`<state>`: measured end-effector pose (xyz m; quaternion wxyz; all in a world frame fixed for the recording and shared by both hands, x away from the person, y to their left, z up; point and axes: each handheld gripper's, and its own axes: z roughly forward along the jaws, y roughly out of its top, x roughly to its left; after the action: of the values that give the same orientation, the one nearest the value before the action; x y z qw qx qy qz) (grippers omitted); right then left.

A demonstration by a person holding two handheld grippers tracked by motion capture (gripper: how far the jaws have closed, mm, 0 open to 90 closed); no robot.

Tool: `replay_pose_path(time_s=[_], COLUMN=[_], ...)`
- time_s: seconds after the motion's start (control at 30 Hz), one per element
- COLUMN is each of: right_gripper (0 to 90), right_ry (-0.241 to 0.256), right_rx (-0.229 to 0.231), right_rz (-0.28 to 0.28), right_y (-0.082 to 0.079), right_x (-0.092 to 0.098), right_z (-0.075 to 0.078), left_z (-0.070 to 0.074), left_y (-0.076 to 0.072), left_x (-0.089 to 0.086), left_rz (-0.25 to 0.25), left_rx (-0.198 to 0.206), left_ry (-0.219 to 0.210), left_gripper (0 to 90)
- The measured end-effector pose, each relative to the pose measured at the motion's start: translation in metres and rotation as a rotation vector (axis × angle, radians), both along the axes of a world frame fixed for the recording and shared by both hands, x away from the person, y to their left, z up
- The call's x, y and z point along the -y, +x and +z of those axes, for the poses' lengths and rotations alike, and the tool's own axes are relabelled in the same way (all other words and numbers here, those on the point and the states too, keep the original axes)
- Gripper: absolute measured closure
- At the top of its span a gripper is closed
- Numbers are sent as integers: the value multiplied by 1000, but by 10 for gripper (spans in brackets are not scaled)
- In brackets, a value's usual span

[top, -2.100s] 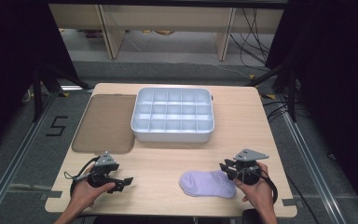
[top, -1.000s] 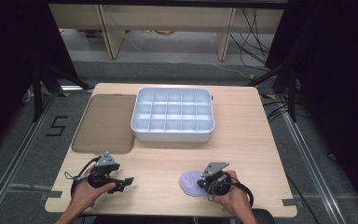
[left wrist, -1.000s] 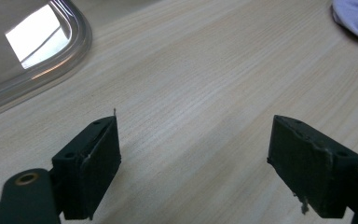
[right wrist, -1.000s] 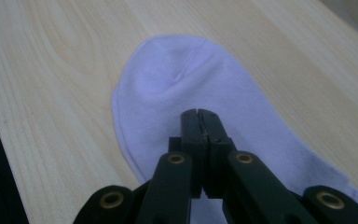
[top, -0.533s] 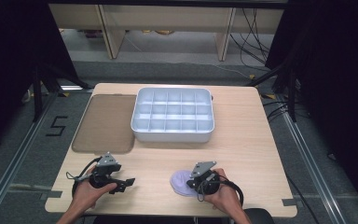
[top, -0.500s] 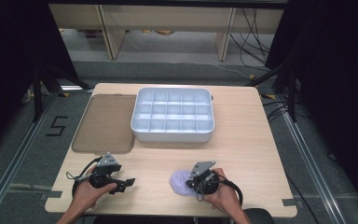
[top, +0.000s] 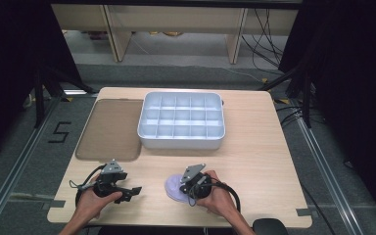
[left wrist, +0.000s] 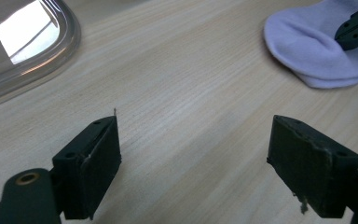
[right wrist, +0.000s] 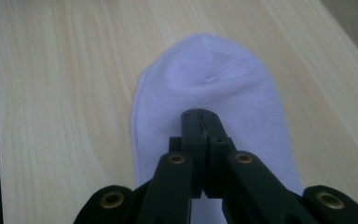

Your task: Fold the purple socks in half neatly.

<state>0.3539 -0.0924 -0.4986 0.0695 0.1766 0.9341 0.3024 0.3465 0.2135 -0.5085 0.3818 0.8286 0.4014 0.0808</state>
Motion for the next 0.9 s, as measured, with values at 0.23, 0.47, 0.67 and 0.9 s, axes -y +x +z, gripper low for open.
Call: replay_pose_path(time_s=[0.23,0.47,0.67,0.9], right_gripper=[900,900,896,872], right_ry=[1,5,11,70], right_rx=[-23,-16,-14,-2], right_rz=[38,98,133,87], right_y=[-1,-3,-8,-8], right_x=[-23,-44,-55,-40], right_z=[0,-1,-2,11], left_z=[0,0,1,3], left_y=[0,-1,-1,-3], left_x=[0,1,1,3], left_rz=[4,-9,-22,-34], left_rx=[2,-5,-14,-6], left_ry=[-9,-15,-8,-21], left_gripper=[165,168,177,177])
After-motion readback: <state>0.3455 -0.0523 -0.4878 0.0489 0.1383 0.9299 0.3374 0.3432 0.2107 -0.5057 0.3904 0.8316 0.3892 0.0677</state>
